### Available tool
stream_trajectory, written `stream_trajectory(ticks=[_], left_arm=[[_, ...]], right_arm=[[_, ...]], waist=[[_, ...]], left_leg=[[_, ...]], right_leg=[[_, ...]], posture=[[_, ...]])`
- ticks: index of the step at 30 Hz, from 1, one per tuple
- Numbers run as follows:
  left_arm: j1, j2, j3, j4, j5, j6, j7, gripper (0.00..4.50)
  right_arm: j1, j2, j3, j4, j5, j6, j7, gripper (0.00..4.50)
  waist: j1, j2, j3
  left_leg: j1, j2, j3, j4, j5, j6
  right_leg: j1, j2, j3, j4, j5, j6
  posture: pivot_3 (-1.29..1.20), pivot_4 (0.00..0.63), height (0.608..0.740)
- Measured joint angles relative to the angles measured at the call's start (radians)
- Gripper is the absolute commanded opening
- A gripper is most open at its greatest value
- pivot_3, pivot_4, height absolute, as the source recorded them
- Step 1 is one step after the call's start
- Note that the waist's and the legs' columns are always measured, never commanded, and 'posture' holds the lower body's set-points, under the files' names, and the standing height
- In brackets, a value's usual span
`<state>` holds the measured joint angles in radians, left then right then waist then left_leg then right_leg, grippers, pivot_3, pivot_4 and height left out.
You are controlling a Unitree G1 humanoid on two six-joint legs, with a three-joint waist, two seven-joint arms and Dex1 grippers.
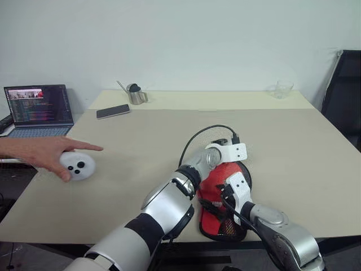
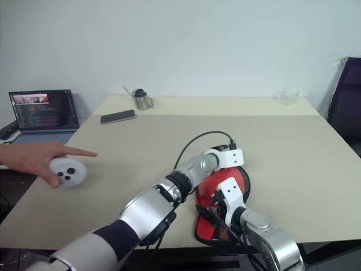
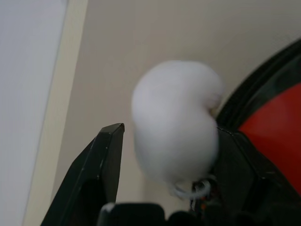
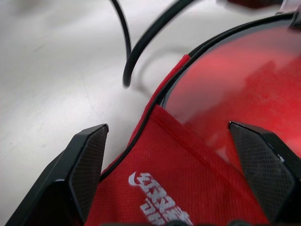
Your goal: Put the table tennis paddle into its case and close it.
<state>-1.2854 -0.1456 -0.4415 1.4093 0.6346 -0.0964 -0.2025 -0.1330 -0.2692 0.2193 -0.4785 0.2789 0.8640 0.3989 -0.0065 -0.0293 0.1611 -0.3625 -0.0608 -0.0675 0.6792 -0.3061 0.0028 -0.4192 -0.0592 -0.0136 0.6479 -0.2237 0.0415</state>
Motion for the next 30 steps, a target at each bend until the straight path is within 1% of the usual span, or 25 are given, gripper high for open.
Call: stream_trajectory(ticks=[2,6,8,10,15,18,21,24,26,28,30], left_arm=[[0.011,0.006,-0.005,-0.016,0.002,-0.004,-0.003,2.81],[0.017,0.029,-0.003,-0.023,-0.007,-0.028,-0.012,2.81],[0.02,0.052,0.016,-0.028,-0.028,-0.068,-0.044,2.81],[0.038,0.095,0.042,-0.038,-0.064,-0.124,-0.089,2.81],[0.108,0.182,0.134,-0.075,-0.174,-0.253,-0.219,2.81],[0.161,0.252,0.186,-0.116,-0.263,-0.344,-0.357,2.81],[0.182,0.288,0.244,-0.17,-0.354,-0.369,-0.477,2.81],[0.195,0.318,0.297,-0.286,-0.461,-0.361,-0.612,2.81],[0.23,0.349,0.319,-0.394,-0.52,-0.318,-0.694,2.81],[0.32,0.41,0.318,-0.543,-0.56,-0.251,-0.789,2.81],[0.468,0.51,0.294,-0.698,-0.581,-0.158,-0.902,2.81]], right_arm=[[-0.019,-0.011,0.0,0.03,-0.002,-0.02,0.016,4.5],[-0.076,-0.069,-0.013,0.087,0.003,-0.041,0.065,4.5],[-0.099,-0.115,-0.031,0.1,0.021,-0.033,0.105,4.5],[-0.121,-0.172,-0.053,0.1,0.048,-0.02,0.156,4.5],[-0.166,-0.303,-0.163,0.037,0.183,0.041,0.294,4.5],[-0.197,-0.404,-0.279,0.027,0.294,0.086,0.382,4.5],[-0.228,-0.467,-0.344,0.048,0.332,0.083,0.423,4.5],[-0.267,-0.475,-0.341,0.138,0.287,0.047,0.399,4.5],[-0.289,-0.47,-0.305,0.224,0.197,0.007,0.323,4.5],[-0.308,-0.426,-0.279,0.31,0.123,-0.019,0.236,4.5],[-0.308,-0.362,-0.273,0.383,0.075,-0.034,0.157,4.5]], waist=[[0.001,0.0,-0.001],[0.001,0.001,-0.001],[0.001,0.001,0.0],[-0.002,0.002,0.0],[0.0,0.002,0.0],[0.003,0.002,0.001],[0.007,0.002,0.001],[0.007,0.001,0.001],[0.004,0.002,0.001],[-0.007,0.003,0.0],[-0.024,0.006,0.0]], left_leg=[[0.0,0.0,0.0,0.0,0.0,0.0],[0.0,0.0,0.0,0.0,0.0,0.0],[0.0,0.0,0.0,0.0,0.0,0.0],[0.0,0.001,0.001,0.0,0.0,0.0],[-0.002,0.001,0.001,0.0,0.0,0.0],[-0.003,0.001,0.001,0.0,0.0,0.0],[-0.003,0.001,0.0,0.0,0.0,0.0],[-0.003,0.001,0.001,0.0,0.0,0.0],[-0.002,0.001,0.002,0.0,0.0,0.0],[-0.001,0.002,0.003,-0.002,0.0,-0.001],[-0.002,0.002,0.003,-0.003,0.001,-0.002]], right_leg=[[0.0,0.0,0.0,0.0,0.0,0.0],[0.0,0.0,0.0,0.0,0.0,0.0],[-0.001,0.0,0.0,0.0,0.0,0.0],[-0.001,0.0,0.001,0.0,0.0,0.0],[-0.002,0.0,0.001,-0.001,0.0,0.0],[-0.002,-0.002,0.0,-0.002,0.001,-0.001],[-0.002,-0.004,0.0,-0.002,0.001,-0.001],[-0.001,-0.005,0.001,-0.002,0.001,-0.001],[-0.002,-0.005,0.003,-0.001,0.001,-0.001],[-0.002,-0.005,0.004,-0.001,0.0,-0.001],[-0.004,-0.005,0.006,0.0,0.0,-0.002]], posture=[[0.0,0.15,0.74],[0.0,0.15,0.74],[0.0,0.15,0.74],[0.0,0.15,0.74],[0.0,0.15,0.74],[0.0,0.15,0.74],[0.0,0.15,0.74],[0.0,0.15,0.74],[0.0,0.15,0.74],[0.0,0.15,0.74],[0.0,0.15,0.74]])
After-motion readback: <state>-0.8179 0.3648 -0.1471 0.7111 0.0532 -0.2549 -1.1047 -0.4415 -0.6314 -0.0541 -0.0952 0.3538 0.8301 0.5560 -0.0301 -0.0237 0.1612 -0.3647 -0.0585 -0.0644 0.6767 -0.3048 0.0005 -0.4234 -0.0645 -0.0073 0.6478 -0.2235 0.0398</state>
